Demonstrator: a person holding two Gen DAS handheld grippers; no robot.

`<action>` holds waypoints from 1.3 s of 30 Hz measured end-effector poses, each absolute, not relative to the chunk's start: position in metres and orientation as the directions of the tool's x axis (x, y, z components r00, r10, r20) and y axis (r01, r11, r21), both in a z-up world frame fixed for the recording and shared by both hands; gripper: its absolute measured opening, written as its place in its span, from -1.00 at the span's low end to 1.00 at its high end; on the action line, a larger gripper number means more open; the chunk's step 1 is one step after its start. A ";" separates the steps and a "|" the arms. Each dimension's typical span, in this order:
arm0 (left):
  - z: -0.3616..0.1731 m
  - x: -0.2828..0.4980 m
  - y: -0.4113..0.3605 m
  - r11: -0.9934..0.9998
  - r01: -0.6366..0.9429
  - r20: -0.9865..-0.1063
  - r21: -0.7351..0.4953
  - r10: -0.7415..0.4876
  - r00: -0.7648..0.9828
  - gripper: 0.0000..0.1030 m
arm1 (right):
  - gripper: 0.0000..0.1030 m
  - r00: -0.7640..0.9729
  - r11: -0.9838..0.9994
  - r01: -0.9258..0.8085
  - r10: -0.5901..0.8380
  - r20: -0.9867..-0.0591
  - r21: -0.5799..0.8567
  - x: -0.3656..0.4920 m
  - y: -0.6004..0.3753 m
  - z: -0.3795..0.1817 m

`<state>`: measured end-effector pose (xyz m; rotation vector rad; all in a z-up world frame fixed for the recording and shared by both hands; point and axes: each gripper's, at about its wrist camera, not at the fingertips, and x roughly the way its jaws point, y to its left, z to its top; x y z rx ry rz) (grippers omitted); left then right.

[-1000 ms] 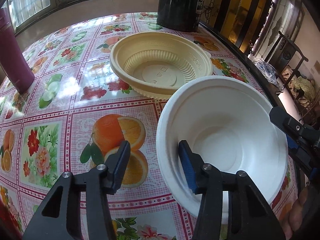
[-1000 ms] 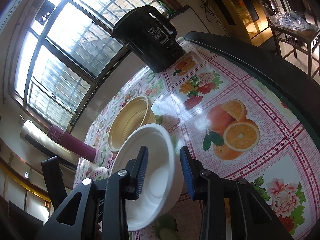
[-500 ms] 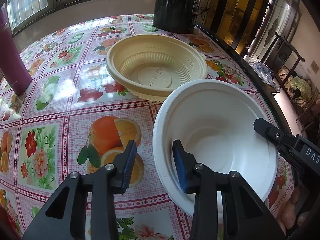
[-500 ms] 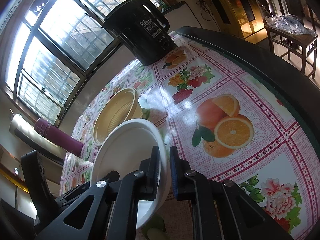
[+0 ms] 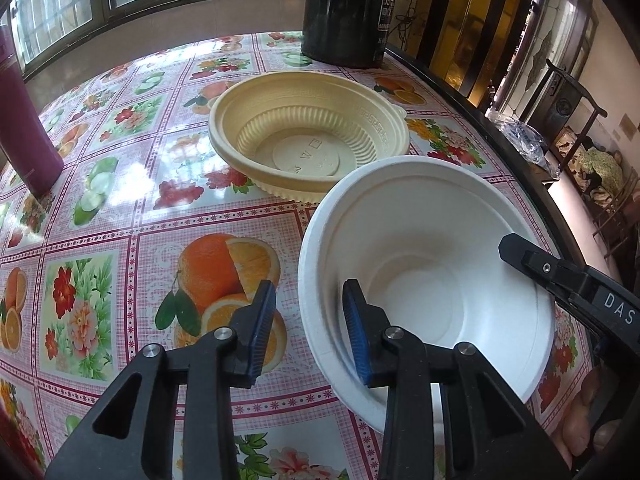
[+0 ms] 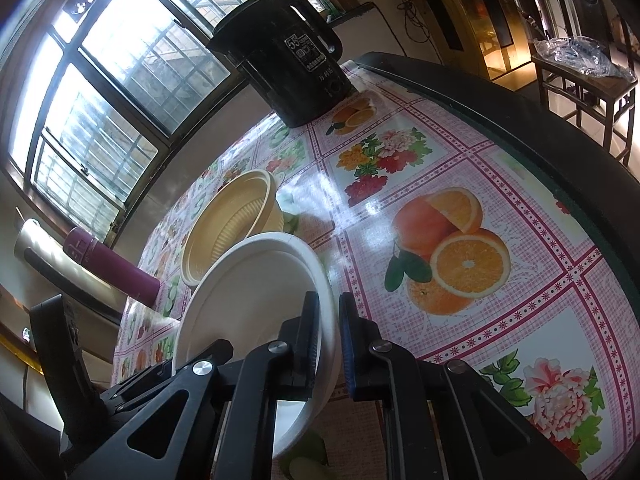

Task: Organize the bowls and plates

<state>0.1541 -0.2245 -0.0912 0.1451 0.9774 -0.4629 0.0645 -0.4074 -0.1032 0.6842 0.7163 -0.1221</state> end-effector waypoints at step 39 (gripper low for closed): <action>-0.094 0.134 -0.143 0.933 0.339 -0.827 -0.121 -0.284 0.486 -0.37 | -0.81 0.754 0.859 0.215 0.156 -0.638 0.465 0.079 -0.326 -0.106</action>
